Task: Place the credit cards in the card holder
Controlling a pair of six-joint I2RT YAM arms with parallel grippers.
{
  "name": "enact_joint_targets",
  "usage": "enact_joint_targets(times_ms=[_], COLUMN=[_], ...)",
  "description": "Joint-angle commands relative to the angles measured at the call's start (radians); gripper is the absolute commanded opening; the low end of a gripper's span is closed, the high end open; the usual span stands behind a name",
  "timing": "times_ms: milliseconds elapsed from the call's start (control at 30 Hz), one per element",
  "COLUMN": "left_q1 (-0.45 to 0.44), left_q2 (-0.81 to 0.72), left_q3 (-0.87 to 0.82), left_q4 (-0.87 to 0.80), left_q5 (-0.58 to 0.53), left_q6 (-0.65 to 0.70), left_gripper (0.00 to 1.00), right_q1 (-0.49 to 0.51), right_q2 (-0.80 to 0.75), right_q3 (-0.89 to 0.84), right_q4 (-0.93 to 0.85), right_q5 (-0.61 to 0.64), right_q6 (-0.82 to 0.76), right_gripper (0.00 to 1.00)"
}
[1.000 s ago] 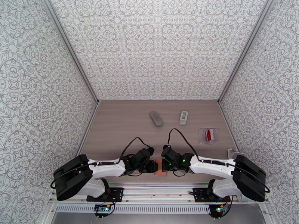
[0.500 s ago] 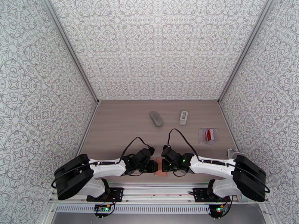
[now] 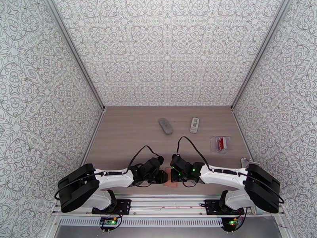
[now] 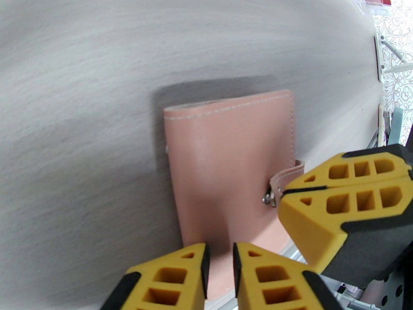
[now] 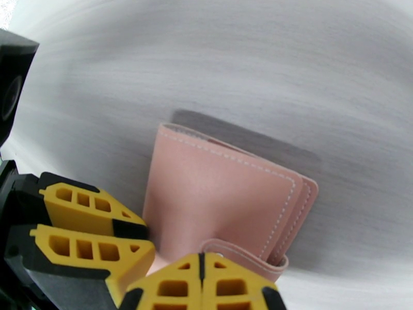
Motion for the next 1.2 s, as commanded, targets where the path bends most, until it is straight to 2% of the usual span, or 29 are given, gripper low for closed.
enact_joint_targets(times_ms=[0,867,1167], left_q1=[-0.011,-0.013,-0.007], left_q2=[0.023,0.014,-0.036], left_q3=[0.009,0.017,0.015], left_q4=[-0.014,-0.029,-0.068], left_q5=[-0.035,-0.037,-0.057], left_q6=[0.014,0.022,0.027], left_gripper=[0.24,0.24,0.24], right_q1=[-0.008,-0.007,-0.008], right_q2=[0.031,0.1,-0.015], right_q3=[0.015,0.037,0.057], right_q4=[0.011,-0.072,-0.1], right_q5=[-0.015,-0.024,0.031], right_q6=[-0.003,-0.001,-0.022], right_gripper=[0.0,0.0,0.0])
